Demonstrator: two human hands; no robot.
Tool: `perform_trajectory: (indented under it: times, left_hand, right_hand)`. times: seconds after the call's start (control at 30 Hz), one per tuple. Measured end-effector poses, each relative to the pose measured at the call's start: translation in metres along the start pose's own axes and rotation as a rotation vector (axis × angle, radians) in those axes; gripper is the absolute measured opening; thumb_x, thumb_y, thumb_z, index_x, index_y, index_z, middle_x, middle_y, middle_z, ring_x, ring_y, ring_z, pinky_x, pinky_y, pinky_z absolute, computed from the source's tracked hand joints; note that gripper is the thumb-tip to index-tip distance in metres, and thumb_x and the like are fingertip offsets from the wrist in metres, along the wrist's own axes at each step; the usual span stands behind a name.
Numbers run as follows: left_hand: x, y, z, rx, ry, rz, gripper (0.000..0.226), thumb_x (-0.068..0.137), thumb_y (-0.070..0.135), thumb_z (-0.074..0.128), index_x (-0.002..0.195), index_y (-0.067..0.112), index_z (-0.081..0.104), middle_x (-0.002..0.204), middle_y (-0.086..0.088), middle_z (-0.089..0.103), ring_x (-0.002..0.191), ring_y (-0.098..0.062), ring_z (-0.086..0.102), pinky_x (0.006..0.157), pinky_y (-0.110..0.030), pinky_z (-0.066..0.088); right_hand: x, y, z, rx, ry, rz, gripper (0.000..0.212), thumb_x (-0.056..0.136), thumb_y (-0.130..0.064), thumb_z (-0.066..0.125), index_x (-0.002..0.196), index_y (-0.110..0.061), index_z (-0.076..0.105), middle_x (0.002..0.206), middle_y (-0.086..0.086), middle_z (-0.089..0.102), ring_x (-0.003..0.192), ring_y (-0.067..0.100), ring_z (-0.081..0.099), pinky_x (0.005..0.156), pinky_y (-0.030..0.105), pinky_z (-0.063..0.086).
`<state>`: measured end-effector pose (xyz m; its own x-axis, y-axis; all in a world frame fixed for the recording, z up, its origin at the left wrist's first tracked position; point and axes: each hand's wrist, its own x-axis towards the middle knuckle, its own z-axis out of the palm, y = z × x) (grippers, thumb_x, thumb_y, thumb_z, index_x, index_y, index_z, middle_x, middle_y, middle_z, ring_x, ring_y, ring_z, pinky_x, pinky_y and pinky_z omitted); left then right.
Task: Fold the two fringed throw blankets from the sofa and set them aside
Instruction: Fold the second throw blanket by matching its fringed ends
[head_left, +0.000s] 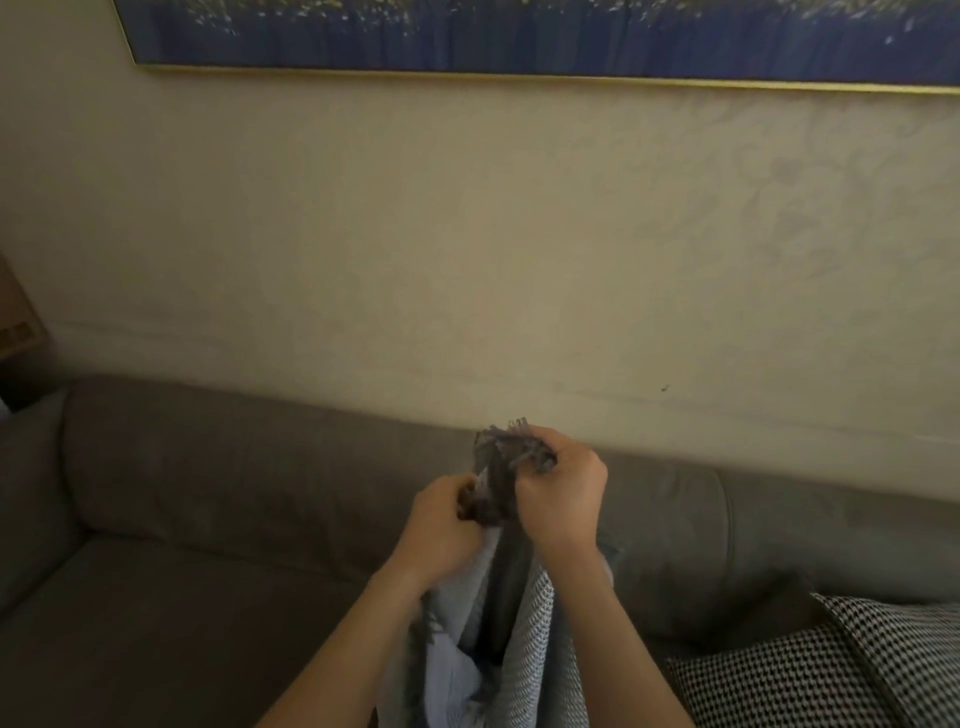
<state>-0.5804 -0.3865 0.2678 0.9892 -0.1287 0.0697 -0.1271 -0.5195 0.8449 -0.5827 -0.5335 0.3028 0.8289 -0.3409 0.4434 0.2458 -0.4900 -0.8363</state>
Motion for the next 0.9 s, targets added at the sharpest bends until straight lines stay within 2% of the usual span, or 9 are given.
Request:
perform_trajectory:
  times: [0.1,0.2,0.27,0.33,0.4,0.53,0.67,0.8,0.9]
  left_hand:
    - [-0.007,0.014,0.015,-0.113,-0.033,0.089,0.028,0.084,0.019,0.077,0.064,0.022,0.057,0.059,0.003,0.062,0.056,-0.007,0.057,0.054,-0.033,0.047]
    - [-0.009,0.022,0.016,-0.106,0.030,0.130,0.038,0.086,0.030,0.075,0.058,0.031,0.050,0.057,0.006,0.054,0.066,-0.012,0.053,0.061,-0.024,0.040]
    - [-0.008,0.021,0.015,-0.094,0.125,0.114,0.033,0.093,0.025,0.068,0.064,0.033,0.055,0.066,0.009,0.059,0.073,-0.010,0.057,0.062,-0.021,0.043]
    - [-0.008,0.021,0.011,-0.144,0.112,0.062,0.021,0.101,0.018,0.060,0.090,0.031,0.071,0.087,0.010,0.071,0.080,-0.001,0.065,0.069,-0.017,0.051]
    - [-0.005,0.019,0.009,-0.136,0.109,0.042,0.025,0.104,0.013,0.053,0.109,0.024,0.074,0.096,0.009,0.075,0.084,0.002,0.068,0.076,-0.022,0.056]
    - [0.003,0.014,0.004,-0.145,0.248,0.056,0.027,0.101,0.005,0.051,0.112,0.020,0.072,0.099,0.003,0.076,0.092,-0.014,0.071,0.082,-0.038,0.057]
    - [0.008,0.017,-0.007,-0.179,0.119,0.095,0.021,0.104,0.027,0.052,0.104,0.013,0.067,0.089,-0.021,0.066,0.078,-0.040,0.063,0.066,-0.052,0.046]
    - [0.008,0.036,-0.022,-0.211,0.019,0.149,0.013,0.096,0.034,0.076,0.096,0.022,0.078,0.081,-0.002,0.076,0.077,-0.023,0.074,0.069,-0.040,0.057]
    - [0.017,0.046,-0.032,-0.168,0.071,0.188,0.003,0.094,0.026,0.080,0.095,0.028,0.079,0.079,0.012,0.078,0.076,-0.004,0.075,0.066,-0.025,0.056]
  right_hand:
    - [-0.003,-0.004,0.002,-0.034,0.045,-0.031,0.043,0.077,0.011,0.063,0.100,-0.018,0.085,0.073,-0.014,0.070,0.062,-0.010,0.063,0.060,-0.001,0.042]
    - [-0.003,-0.006,0.001,-0.065,0.058,-0.047,0.038,0.079,0.008,0.067,0.098,-0.019,0.085,0.073,-0.012,0.074,0.058,-0.007,0.059,0.059,0.001,0.042]
    - [-0.003,-0.005,0.000,-0.087,0.069,-0.053,0.037,0.079,0.008,0.067,0.097,-0.019,0.085,0.066,-0.017,0.067,0.054,-0.005,0.055,0.053,0.004,0.040]
    - [-0.003,-0.004,0.000,-0.115,0.074,-0.061,0.037,0.079,0.008,0.067,0.096,-0.020,0.085,0.061,-0.019,0.059,0.048,-0.002,0.049,0.049,0.011,0.037]
    - [-0.003,0.000,0.001,-0.133,0.068,-0.061,0.037,0.079,0.008,0.067,0.095,-0.021,0.085,0.057,-0.019,0.055,0.045,0.000,0.044,0.046,0.016,0.035]
    - [-0.002,0.005,0.002,-0.111,0.058,-0.061,0.022,0.080,-0.008,0.084,0.091,-0.027,0.084,0.061,-0.016,0.066,0.052,0.004,0.056,0.051,0.008,0.038]
    - [0.004,0.005,-0.007,-0.058,0.034,-0.033,0.018,0.081,-0.038,0.091,0.080,-0.024,0.079,0.061,-0.015,0.068,0.054,0.007,0.062,0.050,0.022,0.048]
    - [0.009,-0.003,-0.010,0.045,-0.016,-0.020,0.022,0.081,-0.037,0.091,0.075,-0.021,0.076,0.062,-0.011,0.070,0.054,0.007,0.063,0.051,0.030,0.050]
    - [0.017,-0.007,-0.014,0.149,-0.085,-0.023,0.029,0.088,-0.025,0.086,0.067,-0.020,0.067,0.057,-0.010,0.064,0.050,0.002,0.050,0.049,0.022,0.039]
